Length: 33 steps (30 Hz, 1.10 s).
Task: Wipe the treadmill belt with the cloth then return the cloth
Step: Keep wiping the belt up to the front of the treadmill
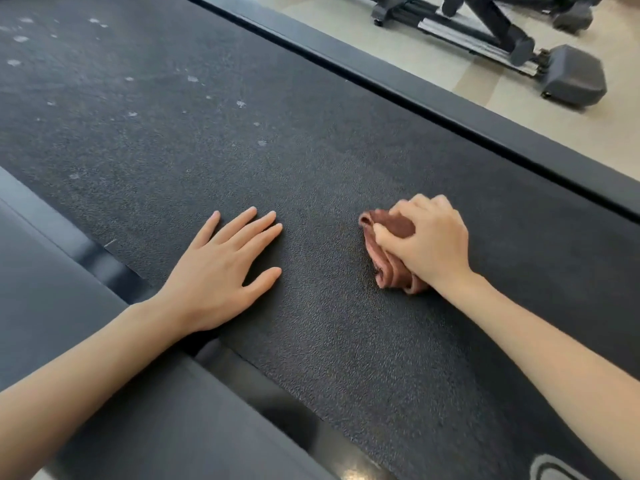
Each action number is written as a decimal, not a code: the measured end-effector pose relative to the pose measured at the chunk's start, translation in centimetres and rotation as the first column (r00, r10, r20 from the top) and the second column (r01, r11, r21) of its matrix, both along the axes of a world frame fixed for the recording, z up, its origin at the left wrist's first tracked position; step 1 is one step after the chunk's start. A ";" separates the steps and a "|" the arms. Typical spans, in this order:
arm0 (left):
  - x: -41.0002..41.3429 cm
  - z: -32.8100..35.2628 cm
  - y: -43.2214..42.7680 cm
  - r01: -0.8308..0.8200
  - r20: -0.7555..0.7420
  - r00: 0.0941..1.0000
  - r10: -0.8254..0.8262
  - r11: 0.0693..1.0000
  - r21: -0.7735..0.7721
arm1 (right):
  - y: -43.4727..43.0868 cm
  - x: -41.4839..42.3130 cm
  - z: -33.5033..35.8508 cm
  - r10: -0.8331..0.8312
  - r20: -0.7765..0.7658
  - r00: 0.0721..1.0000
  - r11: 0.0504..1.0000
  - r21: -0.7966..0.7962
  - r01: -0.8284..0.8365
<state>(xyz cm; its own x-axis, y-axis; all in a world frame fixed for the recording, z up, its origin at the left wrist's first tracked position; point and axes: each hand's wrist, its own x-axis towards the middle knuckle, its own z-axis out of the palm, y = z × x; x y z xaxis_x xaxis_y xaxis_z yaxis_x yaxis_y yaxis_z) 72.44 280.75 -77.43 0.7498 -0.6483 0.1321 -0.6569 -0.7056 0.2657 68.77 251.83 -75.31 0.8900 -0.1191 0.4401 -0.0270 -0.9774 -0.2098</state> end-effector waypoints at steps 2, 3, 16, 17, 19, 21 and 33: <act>0.0 -0.1 0.0 -0.001 0.010 1.000 0.002 1.000 -0.013 | -0.6 4.0 -0.2 -0.104 0.047 0.993 0.994 -0.019 0.105; 0.0 -0.1 0.0 0.000 0.011 1.000 0.001 1.000 -0.019 | -1.0 6.1 -0.2 -0.157 0.038 0.987 0.987 -0.025 0.158; 0.1 -0.5 0.1 0.029 0.068 0.997 -0.027 0.999 -0.027 | 0.3 4.3 -0.1 0.000 -0.022 1.000 1.000 0.010 0.000; 0.1 -0.6 0.1 0.028 0.075 0.997 -0.025 0.999 -0.029 | 1.0 2.0 -0.2 0.050 -0.001 0.999 0.999 0.014 -0.050; 0.1 -0.7 0.2 0.030 0.088 0.996 -0.028 0.999 -0.026 | 2.1 -2.2 -0.2 0.131 0.007 0.991 0.991 0.018 -0.131; 0.1 -0.7 0.1 0.030 0.100 0.995 -0.028 0.999 -0.013 | 2.2 -4.3 0.0 0.210 0.007 0.978 0.977 0.032 -0.210; -0.1 -0.1 -0.1 0.000 0.053 0.999 -0.001 1.000 0.021 | -0.2 17.3 0.7 -0.253 -0.174 0.952 0.967 -0.061 0.246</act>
